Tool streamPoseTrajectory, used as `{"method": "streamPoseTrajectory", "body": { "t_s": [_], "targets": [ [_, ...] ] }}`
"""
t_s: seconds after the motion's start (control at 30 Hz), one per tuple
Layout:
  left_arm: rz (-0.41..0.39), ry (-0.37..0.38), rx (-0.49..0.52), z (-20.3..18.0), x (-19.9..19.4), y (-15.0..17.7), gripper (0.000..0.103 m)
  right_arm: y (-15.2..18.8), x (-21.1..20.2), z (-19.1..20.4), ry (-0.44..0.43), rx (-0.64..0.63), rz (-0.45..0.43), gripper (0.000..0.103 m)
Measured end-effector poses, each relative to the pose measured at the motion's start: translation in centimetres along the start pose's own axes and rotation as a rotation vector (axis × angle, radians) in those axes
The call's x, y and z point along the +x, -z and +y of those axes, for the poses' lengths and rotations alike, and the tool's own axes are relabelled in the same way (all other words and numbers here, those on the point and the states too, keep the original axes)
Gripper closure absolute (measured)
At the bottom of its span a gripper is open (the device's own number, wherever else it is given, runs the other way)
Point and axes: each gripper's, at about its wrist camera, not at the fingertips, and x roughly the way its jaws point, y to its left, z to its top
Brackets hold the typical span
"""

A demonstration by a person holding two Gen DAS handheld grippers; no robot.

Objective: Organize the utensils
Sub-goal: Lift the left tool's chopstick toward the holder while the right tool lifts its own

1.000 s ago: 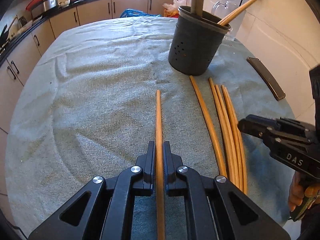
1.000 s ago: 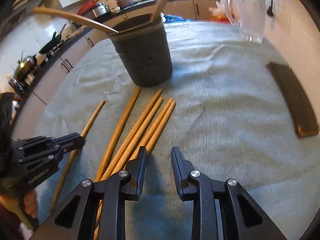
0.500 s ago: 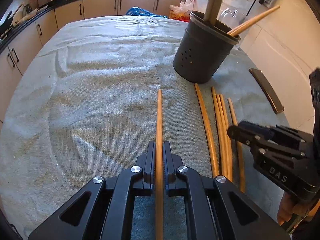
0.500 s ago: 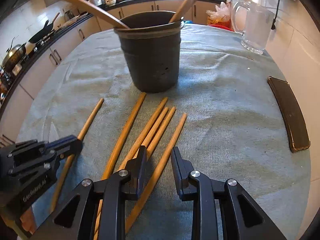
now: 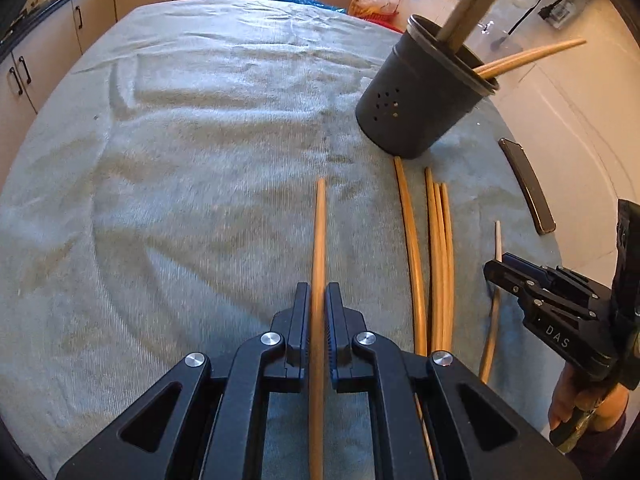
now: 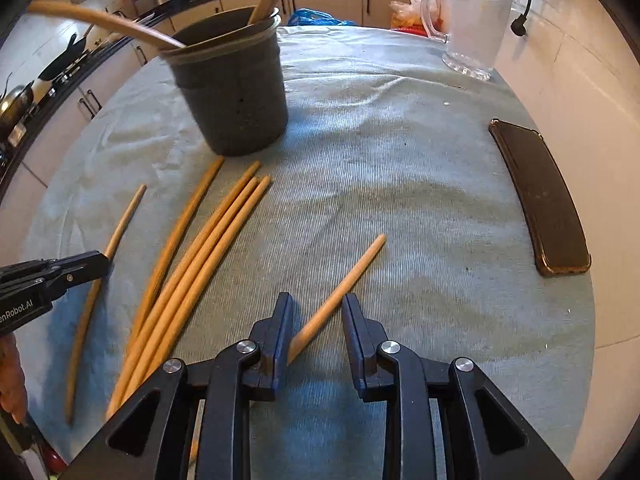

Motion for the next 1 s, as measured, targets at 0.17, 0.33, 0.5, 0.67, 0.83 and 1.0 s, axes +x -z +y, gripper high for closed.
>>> {"method": "streamPoseTrajectory", "body": {
  "t_s": [0.17,0.33,0.5,0.67,0.83,1.0],
  "targets": [
    [0.004,0.004,-0.012,-0.4,1.0,-2.0,0.096,-2.0,1.1,0.4,0.028,0.002,0.01,0.076],
    [-0.039,0.014,-0.012,-0.4,1.1,-2.0,0.096,-2.8,1.6,1.5,0.059,-0.01,-0.018,0.086],
    [-0.079,-0.031,0.048,-1.1,0.8,-1.2,0.097,-2.7,1.5,2.3,0.033,-0.013,-0.055,0.097],
    [-0.139,-0.022,0.04,-0.8,-1.8,-0.6,0.097,-2.3,-0.7,1.7,-0.045,0.018,-0.134,0.097],
    [-0.229,-0.002,0.045,-1.1,-6.0,0.3,0.097,-1.5,-4.5,1.3,-0.075,0.029,-0.227,0.097],
    [-0.324,0.002,0.069,-2.2,-9.9,1.6,0.097,-0.4,-8.5,1.3,-0.085,0.026,-0.315,0.097]
  ]
}}
